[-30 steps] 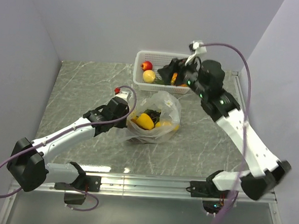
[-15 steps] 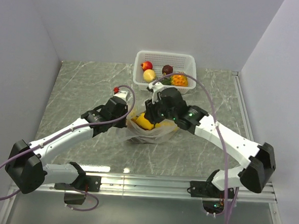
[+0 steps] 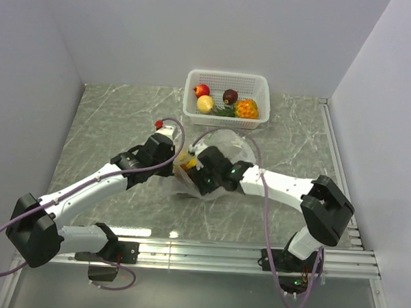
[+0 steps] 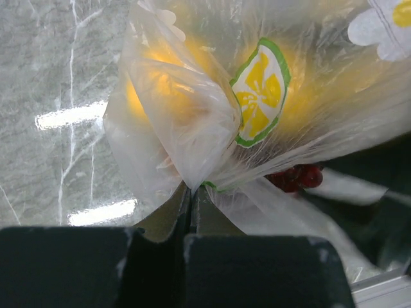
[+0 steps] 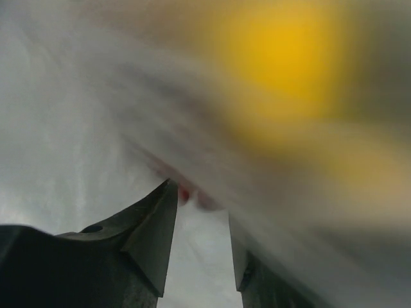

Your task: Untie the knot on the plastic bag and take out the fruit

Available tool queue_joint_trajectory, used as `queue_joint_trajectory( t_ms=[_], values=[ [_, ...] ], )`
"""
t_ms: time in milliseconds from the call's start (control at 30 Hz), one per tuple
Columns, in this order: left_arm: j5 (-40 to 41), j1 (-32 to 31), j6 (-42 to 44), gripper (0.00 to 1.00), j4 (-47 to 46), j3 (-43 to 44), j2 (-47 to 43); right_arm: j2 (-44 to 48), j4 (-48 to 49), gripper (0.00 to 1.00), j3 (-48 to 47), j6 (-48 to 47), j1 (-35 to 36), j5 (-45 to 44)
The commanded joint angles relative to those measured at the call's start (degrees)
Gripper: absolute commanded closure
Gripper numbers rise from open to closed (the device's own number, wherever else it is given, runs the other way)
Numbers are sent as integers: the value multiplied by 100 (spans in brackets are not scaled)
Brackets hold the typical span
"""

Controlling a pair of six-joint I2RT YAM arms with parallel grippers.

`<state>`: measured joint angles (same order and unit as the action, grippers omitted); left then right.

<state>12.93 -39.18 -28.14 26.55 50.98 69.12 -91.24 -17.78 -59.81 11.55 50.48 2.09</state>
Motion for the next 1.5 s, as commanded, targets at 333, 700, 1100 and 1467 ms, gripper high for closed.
queue_joint_trajectory(
  t_ms=[333, 700, 1100, 1467],
  values=[
    [-414, 16, -886, 97, -132, -774, -540, 203, 750, 40, 822, 946, 1491, -330],
    [-291, 7, -948, 97, 0, -949, -681, 713, 775, 44, 365, 445, 1052, -1079],
    [-265, 7, -948, 98, -9, -1002, -707, -534, 1935, 16, 426, 295, 885, -850],
    [-107, -2, -974, 98, 35, -959, -698, -589, 2314, 66, 900, 444, 885, -1307]
  ],
)
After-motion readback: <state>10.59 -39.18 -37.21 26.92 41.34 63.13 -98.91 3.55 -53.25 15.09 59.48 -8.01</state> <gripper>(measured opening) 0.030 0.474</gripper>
